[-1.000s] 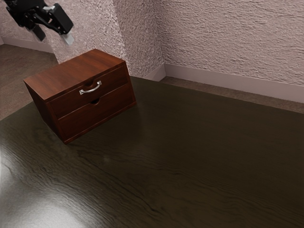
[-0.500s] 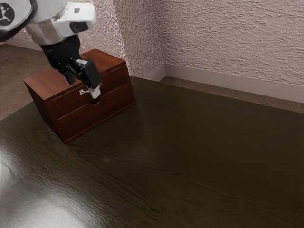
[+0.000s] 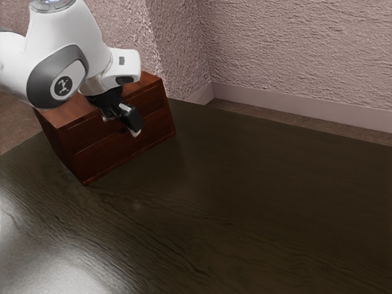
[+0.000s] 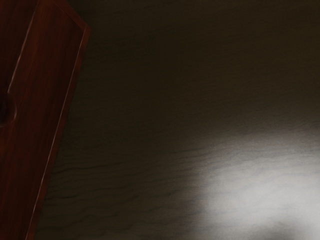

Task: Pull the drawer handle with one arm to open the drawer

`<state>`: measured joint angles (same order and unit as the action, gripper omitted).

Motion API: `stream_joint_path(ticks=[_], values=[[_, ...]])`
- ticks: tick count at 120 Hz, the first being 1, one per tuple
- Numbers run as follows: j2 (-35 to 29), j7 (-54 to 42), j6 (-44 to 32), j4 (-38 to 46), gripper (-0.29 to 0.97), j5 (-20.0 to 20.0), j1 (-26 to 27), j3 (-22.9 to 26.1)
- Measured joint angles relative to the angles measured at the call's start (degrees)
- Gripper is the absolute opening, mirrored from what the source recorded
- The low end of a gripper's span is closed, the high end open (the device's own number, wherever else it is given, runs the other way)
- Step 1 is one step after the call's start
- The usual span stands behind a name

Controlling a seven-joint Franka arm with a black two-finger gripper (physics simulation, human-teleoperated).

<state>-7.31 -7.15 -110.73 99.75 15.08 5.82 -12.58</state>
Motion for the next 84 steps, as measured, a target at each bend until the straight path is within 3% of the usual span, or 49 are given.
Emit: stream_joint_path(ticks=[24,31,38,43,47,54,70,84], values=[[2.05,-5.11,-3.63,-2.14,0.68,2.1,0.79,-2.23],[1.99,-6.33,-4.13,-2.16,0.68,2.25,14.9,-15.94],[0.05,-7.43,-4.51,-2.16,0.68,2.81,36.26,-37.26],[-4.61,-8.07,-4.72,-2.16,0.68,5.03,50.76,-50.75],[-8.7,-8.39,-4.8,-2.21,0.68,7.78,58.6,-57.83],[-12.51,-8.84,-4.78,-2.3,0.68,11.72,65.12,-63.6],[-14.26,-9.8,-5.34,-2.35,0.68,15.99,69.44,-69.57],[-17.39,-10.92,-6.47,-8.61,0.68,17.75,86.8,-87.22]])
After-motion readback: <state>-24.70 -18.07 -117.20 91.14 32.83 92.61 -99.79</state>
